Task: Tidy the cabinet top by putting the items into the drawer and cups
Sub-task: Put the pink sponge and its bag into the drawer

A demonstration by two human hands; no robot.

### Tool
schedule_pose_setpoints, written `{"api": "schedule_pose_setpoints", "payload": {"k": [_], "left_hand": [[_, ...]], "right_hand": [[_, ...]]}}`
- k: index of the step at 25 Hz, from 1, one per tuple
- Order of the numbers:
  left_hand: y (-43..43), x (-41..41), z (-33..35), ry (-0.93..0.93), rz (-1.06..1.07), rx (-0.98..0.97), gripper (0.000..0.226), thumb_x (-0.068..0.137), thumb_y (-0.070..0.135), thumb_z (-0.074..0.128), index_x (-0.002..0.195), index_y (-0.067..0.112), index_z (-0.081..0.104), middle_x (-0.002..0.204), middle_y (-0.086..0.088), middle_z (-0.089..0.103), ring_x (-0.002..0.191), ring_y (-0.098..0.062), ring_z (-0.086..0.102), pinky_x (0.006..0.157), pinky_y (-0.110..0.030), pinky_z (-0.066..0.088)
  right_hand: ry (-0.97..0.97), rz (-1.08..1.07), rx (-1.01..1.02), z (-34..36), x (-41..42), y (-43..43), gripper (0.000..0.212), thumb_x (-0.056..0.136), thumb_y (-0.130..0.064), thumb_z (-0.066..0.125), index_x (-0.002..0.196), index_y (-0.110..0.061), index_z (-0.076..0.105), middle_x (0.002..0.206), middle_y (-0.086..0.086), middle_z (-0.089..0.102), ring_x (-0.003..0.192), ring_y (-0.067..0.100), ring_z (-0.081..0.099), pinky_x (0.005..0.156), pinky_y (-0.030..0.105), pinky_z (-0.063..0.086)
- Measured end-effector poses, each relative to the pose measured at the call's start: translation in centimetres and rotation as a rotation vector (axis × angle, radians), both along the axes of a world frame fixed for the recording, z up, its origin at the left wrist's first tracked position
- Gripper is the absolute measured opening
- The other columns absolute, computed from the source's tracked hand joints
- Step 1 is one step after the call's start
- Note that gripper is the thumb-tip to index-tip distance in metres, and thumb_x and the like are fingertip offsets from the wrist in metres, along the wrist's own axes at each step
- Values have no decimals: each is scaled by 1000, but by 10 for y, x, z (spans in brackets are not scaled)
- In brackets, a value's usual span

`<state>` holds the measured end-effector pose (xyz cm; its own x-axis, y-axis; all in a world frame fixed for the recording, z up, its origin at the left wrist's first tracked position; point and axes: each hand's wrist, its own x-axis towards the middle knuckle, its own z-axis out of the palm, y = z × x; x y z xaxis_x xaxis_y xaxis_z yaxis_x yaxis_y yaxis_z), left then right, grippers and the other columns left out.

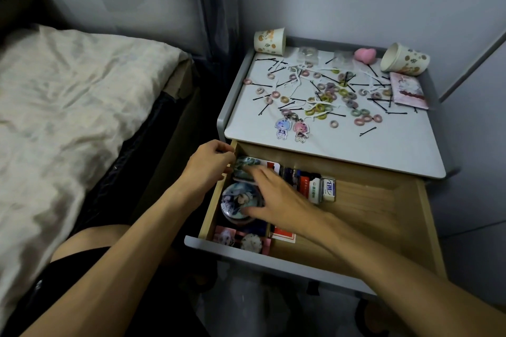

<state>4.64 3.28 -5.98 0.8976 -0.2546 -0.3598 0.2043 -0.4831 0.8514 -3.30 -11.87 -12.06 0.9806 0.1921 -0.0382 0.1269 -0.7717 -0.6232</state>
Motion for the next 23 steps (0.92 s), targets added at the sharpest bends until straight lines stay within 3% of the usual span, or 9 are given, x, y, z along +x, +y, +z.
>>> {"api": "schedule_pose_setpoints", "payload": {"k": [3,8,12,15,17,20,23], "left_hand": [[-16,1,14,14,-13,-85,16,92,10,57,107,9,64,98,-12,68,86,-21,65,76,-32,53],[-84,7,48,28,-122,-211,18,93,9,57,108,10,66,102,-10,72,93,-24,71,86,-36,55],[-142,22,66,-1,-260,-244,17,95,11,55,107,9,66,101,-10,73,84,-19,71,83,-33,57],[-186,44,70,0,-321,-248,18,96,10,54,109,5,66,101,-12,73,83,-21,68,78,-30,56],[-217,62,68,-9,-347,-235,18,96,8,53,108,4,66,103,-15,71,83,-23,67,77,-31,56],[-265,102,58,-103,-351,-161,19,94,6,53,109,5,65,105,-16,69,85,-25,66,82,-37,54],[-318,143,42,-410,-424,132,32,89,10,58,121,12,63,116,-13,67,102,-28,64,87,-36,51]], "right_hand": [[-104,-143,-10,29,-3,-29,65,90,-37,65,144,-21,34,140,-5,42,124,6,40,104,26,38],[-241,-465,-71,76,5,-129,47,89,-28,66,133,-18,51,130,2,55,117,16,53,98,36,45],[-163,-700,-236,89,30,-232,46,88,-23,65,131,-14,53,132,9,54,121,27,52,97,38,45],[-58,-614,-472,83,48,-297,53,85,-7,61,135,-13,47,137,13,46,125,31,46,101,41,43],[62,-515,-572,74,55,-323,66,85,-8,60,145,-16,34,146,14,37,132,32,38,106,43,40],[230,-460,-512,68,63,-339,82,88,-19,60,154,-17,12,157,11,24,142,28,26,113,38,32],[124,-466,-532,65,62,-347,78,88,-21,59,153,-18,15,150,9,34,131,26,40,93,33,42]]}}
